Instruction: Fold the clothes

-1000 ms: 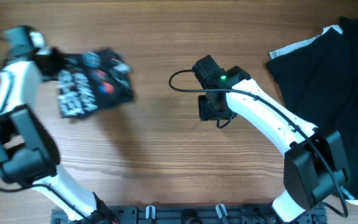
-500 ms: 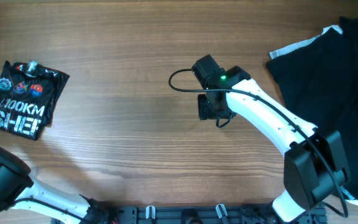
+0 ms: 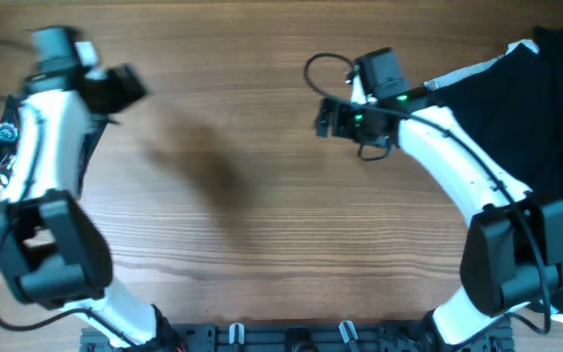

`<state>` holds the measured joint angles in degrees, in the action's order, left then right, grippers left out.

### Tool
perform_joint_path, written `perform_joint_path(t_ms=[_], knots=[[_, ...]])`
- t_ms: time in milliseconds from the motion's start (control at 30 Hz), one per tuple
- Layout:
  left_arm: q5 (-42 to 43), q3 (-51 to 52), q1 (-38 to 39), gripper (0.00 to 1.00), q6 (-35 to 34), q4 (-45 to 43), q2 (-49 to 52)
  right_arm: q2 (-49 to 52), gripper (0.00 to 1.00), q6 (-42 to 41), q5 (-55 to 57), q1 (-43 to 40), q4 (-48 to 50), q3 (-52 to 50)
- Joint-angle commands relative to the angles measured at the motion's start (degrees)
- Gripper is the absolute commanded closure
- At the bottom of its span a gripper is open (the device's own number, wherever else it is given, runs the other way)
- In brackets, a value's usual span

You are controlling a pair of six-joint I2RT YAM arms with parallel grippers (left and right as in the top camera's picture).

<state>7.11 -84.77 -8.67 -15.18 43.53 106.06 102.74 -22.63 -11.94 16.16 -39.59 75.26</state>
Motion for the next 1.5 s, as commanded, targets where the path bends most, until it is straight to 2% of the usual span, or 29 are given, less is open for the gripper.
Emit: perform_joint_path(t_ms=[0, 133, 233, 367, 467, 567, 733, 867, 1000, 1200, 1467], knots=[[-0.74, -0.26, 9.66, 0.00, 3.52, 7.67, 0.35, 0.22, 0.00, 7.87, 3.28, -4.07, -5.01, 0.02], [-2.27, -0.26, 15.65, 0.00, 4.48, 23.63, 0.11, -0.02, 0.00, 8.07, -0.02, -8.72, -13.11, 0.02], [-2.29, -0.26, 15.89, 0.00, 4.31, 31.91, -1.38, -1.25, 0.00, 9.16, -2.27, -10.71, -19.85, 0.02], [-2.29, -0.20, 15.85, 0.00, 3.85, 36.89, -7.98, -9.22, 0.00, 10.99, -1.84, -10.71, -24.15, -0.13], [-3.39, 2.45, 15.91, 0.00, 2.54, 32.63, -17.75, -20.06, 0.00, 10.23, -1.49, -10.49, -20.31, -3.34], [-8.39, 9.84, 15.91, 0.00, 0.83, 24.55, -31.34, -34.77, 0.00, 8.96, 3.10, -9.49, -14.56, -10.99], [-10.12, 29.38, 15.91, 0.00, -0.68, 7.32, -58.01, -61.00, 0.00, 9.09, 4.94, -5.99, -3.23, -28.30], [-11.52, 36.41, 15.91, 0.00, -0.68, 4.98, -68.94, -72.63, 0.00, 8.98, 4.90, -5.99, -2.29, -34.71], [-11.47, 36.89, 15.91, 0.00, -0.68, 5.18, -70.82, -74.05, 0.00, 8.96, 4.92, -6.01, -4.96, -34.93], [-11.50, 36.89, 15.91, 0.00, -0.68, 8.44, -70.77, -71.97, 0.00, 8.98, 4.92, -6.01, -5.03, -34.93], [-11.50, 36.89, 15.91, 0.00, -0.68, 8.59, -70.75, -70.93, 0.00, 9.01, 4.92, -6.01, -5.07, -35.26]])
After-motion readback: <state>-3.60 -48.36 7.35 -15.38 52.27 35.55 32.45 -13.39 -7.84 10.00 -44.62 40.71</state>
